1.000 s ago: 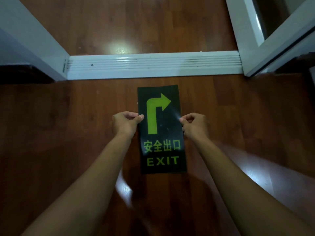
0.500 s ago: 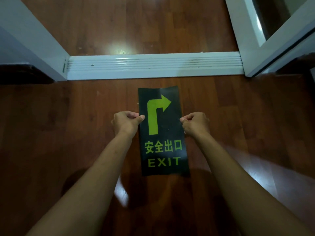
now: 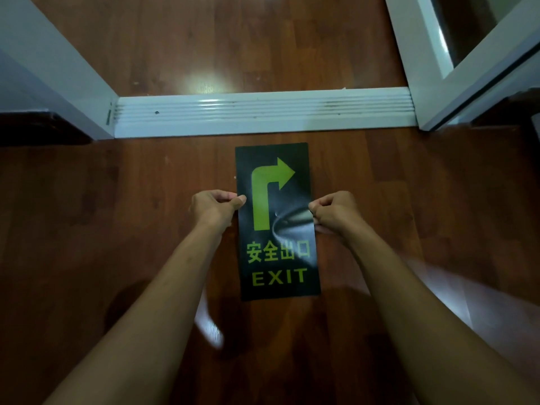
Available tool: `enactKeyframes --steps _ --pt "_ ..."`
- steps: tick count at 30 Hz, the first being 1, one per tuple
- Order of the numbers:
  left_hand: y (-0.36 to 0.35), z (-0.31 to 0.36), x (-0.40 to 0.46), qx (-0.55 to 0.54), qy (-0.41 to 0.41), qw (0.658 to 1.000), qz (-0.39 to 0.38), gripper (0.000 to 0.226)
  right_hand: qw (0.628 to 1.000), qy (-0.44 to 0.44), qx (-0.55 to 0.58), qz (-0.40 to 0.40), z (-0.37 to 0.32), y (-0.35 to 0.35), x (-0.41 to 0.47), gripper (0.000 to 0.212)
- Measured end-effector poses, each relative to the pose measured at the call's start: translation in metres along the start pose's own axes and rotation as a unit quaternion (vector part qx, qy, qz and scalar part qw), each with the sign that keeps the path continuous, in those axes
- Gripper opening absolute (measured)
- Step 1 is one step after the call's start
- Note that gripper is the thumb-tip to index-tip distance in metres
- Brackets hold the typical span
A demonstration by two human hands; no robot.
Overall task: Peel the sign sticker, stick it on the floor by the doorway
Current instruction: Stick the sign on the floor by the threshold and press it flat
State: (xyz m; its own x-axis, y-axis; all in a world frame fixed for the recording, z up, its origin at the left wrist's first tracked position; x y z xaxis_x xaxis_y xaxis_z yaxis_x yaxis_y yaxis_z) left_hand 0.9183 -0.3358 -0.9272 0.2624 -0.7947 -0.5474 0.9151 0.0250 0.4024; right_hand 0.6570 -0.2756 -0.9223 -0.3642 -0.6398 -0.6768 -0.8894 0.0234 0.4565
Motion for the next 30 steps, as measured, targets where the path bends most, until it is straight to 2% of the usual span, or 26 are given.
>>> enactKeyframes --steps 7,14,20,23,26,28,30 --pt "-0.001 0.002 0.002 -0.012 -0.009 0.999 -0.034 0.017 0.998 -0.026 0.034 -0.038 0.005 -0.003 0.006 0.024" --pt "0.001 -0.003 -0.006 -0.110 -0.020 0.988 -0.105 0.012 0.987 0.030 0.099 -0.120 0.015 -0.001 0.004 0.015" --pt "0.005 -0.004 -0.011 -0.141 -0.052 0.981 -0.120 0.014 0.963 0.067 0.164 -0.205 0.019 0.001 -0.004 0.012" --pt "0.005 -0.002 -0.012 -0.153 -0.064 0.977 -0.134 0.014 0.956 0.114 0.168 -0.211 0.013 0.004 -0.013 0.004" --pt "0.003 -0.001 -0.015 -0.173 -0.071 0.970 -0.157 0.011 0.951 0.129 0.184 -0.211 0.014 0.006 -0.019 0.014" --pt "0.001 -0.003 -0.016 -0.194 -0.049 0.966 -0.166 0.020 0.953 0.128 0.190 -0.198 0.015 0.006 -0.019 0.012" --pt "0.001 -0.004 -0.013 -0.187 -0.031 0.971 -0.149 0.019 0.965 0.127 0.162 -0.162 0.011 0.006 -0.014 0.004"
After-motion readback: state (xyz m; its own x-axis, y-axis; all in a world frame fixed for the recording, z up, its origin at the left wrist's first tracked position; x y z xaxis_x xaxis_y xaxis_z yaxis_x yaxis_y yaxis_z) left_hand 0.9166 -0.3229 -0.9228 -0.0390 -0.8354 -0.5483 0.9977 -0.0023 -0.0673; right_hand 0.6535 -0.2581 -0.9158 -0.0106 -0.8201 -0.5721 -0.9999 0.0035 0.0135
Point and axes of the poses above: each hand's wrist, its own x-axis towards the middle knuckle, its own y-axis out of the back of the hand, z = x × y, the point moved 8 cm from there along x, towards the middle knuckle, and after that the axes turned 4 degrees about -x, right-handed, at the moved point
